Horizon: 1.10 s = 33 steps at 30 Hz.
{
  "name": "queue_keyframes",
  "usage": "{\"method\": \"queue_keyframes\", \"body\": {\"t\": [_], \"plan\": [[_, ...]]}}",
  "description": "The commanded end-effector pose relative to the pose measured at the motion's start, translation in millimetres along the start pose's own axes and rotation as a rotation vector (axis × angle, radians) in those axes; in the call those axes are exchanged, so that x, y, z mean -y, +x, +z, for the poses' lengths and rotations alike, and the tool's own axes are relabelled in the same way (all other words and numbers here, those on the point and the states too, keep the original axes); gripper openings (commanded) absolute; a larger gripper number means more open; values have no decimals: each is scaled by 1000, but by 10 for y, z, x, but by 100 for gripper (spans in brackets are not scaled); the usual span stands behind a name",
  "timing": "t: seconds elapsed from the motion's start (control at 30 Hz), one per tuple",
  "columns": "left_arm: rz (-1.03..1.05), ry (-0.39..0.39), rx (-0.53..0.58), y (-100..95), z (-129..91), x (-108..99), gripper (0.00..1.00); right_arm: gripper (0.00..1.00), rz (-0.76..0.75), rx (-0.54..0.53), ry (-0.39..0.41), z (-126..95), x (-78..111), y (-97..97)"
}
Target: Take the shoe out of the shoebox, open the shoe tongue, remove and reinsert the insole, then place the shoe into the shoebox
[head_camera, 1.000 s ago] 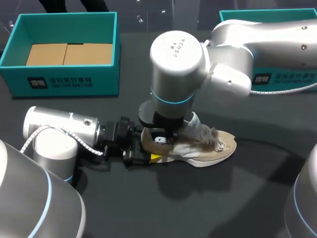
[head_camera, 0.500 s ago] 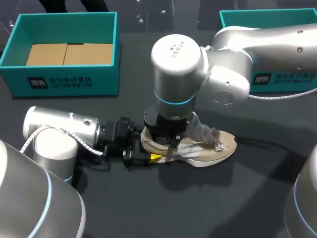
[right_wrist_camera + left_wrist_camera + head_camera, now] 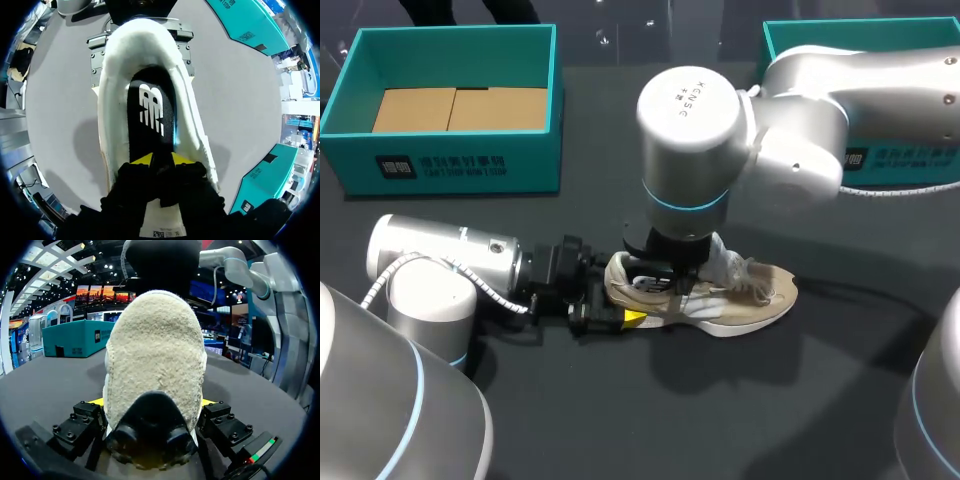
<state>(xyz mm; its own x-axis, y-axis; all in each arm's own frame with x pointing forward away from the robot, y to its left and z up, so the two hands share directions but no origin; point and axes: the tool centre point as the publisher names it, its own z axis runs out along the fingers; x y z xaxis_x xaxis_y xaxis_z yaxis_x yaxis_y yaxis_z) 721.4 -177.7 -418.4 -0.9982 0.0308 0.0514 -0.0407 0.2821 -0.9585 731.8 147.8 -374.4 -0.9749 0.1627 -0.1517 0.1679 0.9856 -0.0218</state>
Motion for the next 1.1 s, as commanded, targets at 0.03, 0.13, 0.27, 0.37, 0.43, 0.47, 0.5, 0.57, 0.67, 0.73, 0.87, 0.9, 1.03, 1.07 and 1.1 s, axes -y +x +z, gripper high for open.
{"method": "queue_keyframes", "body": {"t": [0.03, 0.13, 0.27, 0.37, 0.43, 0.47, 0.5, 0.57, 0.67, 0.73, 0.87, 0.9, 1.03, 1.07, 1.1], "plan": [[0, 0, 3, 9, 22, -42, 0, 34, -2, -16, -22, 75, 44, -41], [0, 0, 3, 9, 22, -42, 0, 38, -8, -39, -39, 111, 45, -73], [0, 0, 3, 9, 22, -42, 0, 37, -33, -96, -66, 202, 15, -113], [0, 0, 3, 9, 22, -42, 0, 35, -44, -144, -95, 282, -3, -111], [0, 0, 3, 9, 22, -42, 0, 36, -53, -175, -107, 320, -22, -87], [0, 0, 3, 9, 22, -42, 0, 35, -52, -186, -109, 343, -16, -71], [0, 0, 3, 9, 22, -42, 0, 35, -56, -206, -115, 365, -17, -43], [0, 0, 3, 9, 22, -42, 0, 32, -56, -227, -122, 390, -15, 7], [0, 0, 3, 9, 22, -42, 0, 22, -52, -257, -135, 422, 15, 123], [0, 0, 3, 9, 22, -42, 0, 7, -44, -270, -145, 427, 39, 197], [0, 0, 3, 9, 22, -42, 0, 0, -32, -280, -158, 403, 81, 307], [0, 0, 3, 9, 22, -42, 0, 0, -31, -281, -162, 390, 91, 326], [0, 0, 3, 9, 22, -42, 0, 0, -31, -269, -180, 327, 116, 347], [0, 0, 3, 9, 22, -42, 0, 0, -34, -260, -192, 307, 125, 344], [0, 0, 3, 9, 22, -42, 0, 0, -39, -245, -218, 275, 138, 336]]}}
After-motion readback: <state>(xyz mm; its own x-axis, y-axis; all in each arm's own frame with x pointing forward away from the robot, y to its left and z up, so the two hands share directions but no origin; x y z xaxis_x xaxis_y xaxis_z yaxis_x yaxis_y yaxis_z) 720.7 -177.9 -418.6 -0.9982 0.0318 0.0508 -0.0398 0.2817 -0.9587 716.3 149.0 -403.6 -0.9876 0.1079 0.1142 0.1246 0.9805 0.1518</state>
